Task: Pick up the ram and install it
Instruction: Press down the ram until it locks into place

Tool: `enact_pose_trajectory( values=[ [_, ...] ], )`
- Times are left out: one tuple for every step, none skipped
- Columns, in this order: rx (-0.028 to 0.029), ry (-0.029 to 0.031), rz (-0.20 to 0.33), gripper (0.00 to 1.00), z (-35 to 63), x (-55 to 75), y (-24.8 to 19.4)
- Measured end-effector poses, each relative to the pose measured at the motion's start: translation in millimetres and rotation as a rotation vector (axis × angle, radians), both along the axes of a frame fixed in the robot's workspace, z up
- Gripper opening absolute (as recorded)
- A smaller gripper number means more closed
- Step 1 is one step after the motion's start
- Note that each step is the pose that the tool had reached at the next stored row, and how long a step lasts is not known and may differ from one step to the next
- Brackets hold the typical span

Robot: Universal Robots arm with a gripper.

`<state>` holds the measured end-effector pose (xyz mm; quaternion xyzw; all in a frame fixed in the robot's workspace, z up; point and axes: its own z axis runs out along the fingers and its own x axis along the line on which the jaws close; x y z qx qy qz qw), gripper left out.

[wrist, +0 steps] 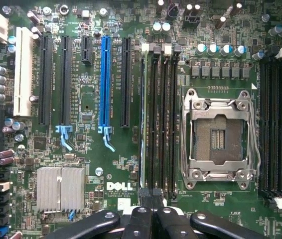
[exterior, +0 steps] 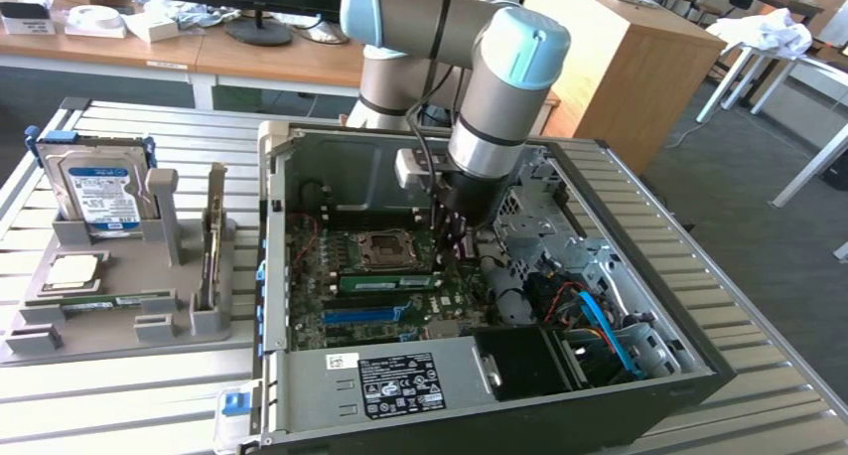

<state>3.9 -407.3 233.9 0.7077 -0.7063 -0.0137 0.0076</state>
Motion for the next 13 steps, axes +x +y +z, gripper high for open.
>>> enact_pose_trajectory(
  values=[
    [-0.0002, 0.0, 0.0, 0.1, 0.0, -2.2, 0.0],
    [-0.0003, 0.0001, 0.0, 0.1, 0.1, -5.2, -0.1],
    [-0.0003, 0.0001, 0.0, 0.1, 0.0, -8.3, 0.0],
    [-0.0003, 0.0, 0.0, 0.1, 0.0, -11.4, 0.0],
    [-0.0003, -0.0001, 0.0, 0.1, -0.1, -14.5, 0.1],
    [-0.0003, -0.0001, 0.0, 0.1, -0.1, -17.6, 0.2],
    [-0.0003, 0.0, 0.0, 0.1, -0.1, -20.6, 0.3],
    [-0.0002, -0.0001, 0.0, 0.1, -0.2, -23.8, 0.4],
    [-0.0002, -0.0001, 0.0, 0.1, -0.2, -26.8, 0.5],
    [-0.0001, -0.0001, 0.0, 0.1, -0.3, -29.8, 0.7],
    [0.0001, -0.0002, 0.0, 0.1, -0.4, -32.7, 0.8],
    [0.0001, -0.0002, 0.0, 0.1, -0.4, -35.5, 0.9],
    [0.0, -0.0001, 0.0, 0.1, -0.4, -38.4, 0.9]
  ],
)
